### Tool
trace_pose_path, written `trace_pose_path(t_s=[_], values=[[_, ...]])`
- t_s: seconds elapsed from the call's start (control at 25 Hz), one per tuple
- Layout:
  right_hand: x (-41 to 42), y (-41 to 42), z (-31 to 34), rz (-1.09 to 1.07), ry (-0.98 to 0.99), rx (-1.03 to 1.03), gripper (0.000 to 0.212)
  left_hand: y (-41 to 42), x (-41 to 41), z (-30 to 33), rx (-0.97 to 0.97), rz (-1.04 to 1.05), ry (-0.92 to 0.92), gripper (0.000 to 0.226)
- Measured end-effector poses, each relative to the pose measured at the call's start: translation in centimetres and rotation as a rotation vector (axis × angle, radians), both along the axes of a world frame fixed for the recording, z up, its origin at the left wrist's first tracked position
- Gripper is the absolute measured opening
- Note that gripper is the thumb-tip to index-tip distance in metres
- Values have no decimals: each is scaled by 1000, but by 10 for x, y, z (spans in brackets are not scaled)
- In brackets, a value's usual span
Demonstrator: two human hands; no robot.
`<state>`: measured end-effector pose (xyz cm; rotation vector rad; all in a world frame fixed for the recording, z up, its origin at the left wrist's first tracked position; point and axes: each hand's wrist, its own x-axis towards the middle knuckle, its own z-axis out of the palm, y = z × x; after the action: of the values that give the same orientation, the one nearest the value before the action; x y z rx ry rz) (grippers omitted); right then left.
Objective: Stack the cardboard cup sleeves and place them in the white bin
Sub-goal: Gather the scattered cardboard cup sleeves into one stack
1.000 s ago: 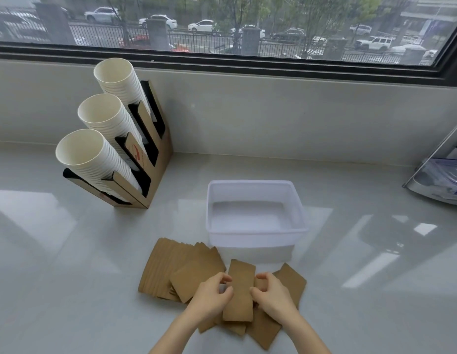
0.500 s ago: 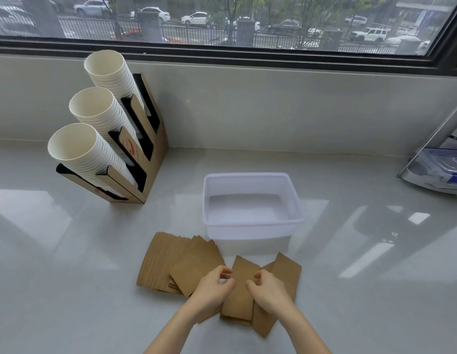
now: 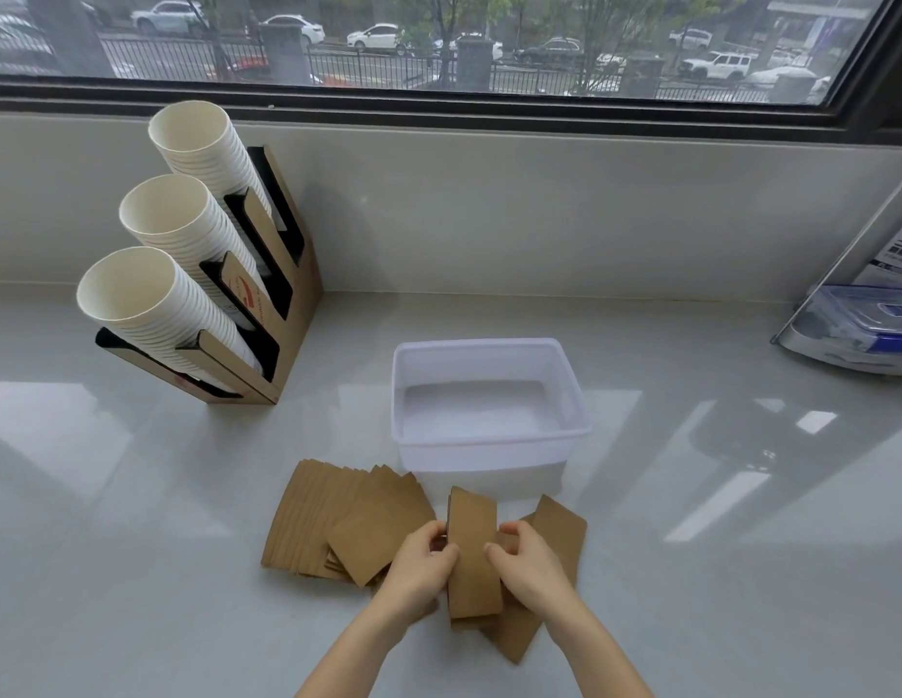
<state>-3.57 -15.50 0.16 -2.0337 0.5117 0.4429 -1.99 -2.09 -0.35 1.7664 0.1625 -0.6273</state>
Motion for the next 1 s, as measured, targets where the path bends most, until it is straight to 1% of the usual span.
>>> trace_pose_path(t_s=[0.12, 0.24, 0.36, 0.44, 0.56, 0.64, 0.8, 0.88, 1.0], values=[[2, -8, 3, -82, -10, 54, 39, -2, 5, 9, -30, -51, -15, 25], [1, -21, 6, -152, -36, 101, 30, -13, 11, 14, -11, -118, -36, 26], [-1, -37, 4, -230, -51, 91, 27, -29, 16, 16, 42, -166, -60, 32], [-3, -46, 1, -281, -42, 70, 24, -40, 17, 16, 81, -162, -61, 37], [-5, -58, -3, -345, -15, 38, 18, -55, 15, 13, 111, -196, -69, 39], [-7, -64, -7, -345, 8, -10, 19, -61, 12, 12, 129, -256, -81, 42], [-11, -67, -13, -291, 43, -121, 27, -65, 12, 9, 156, -333, -98, 49], [-11, -65, -15, -289, 45, -113, 30, -64, 13, 8, 130, -343, -90, 49], [-11, -65, -16, -303, 36, -72, 27, -62, 14, 6, 107, -341, -91, 49]])
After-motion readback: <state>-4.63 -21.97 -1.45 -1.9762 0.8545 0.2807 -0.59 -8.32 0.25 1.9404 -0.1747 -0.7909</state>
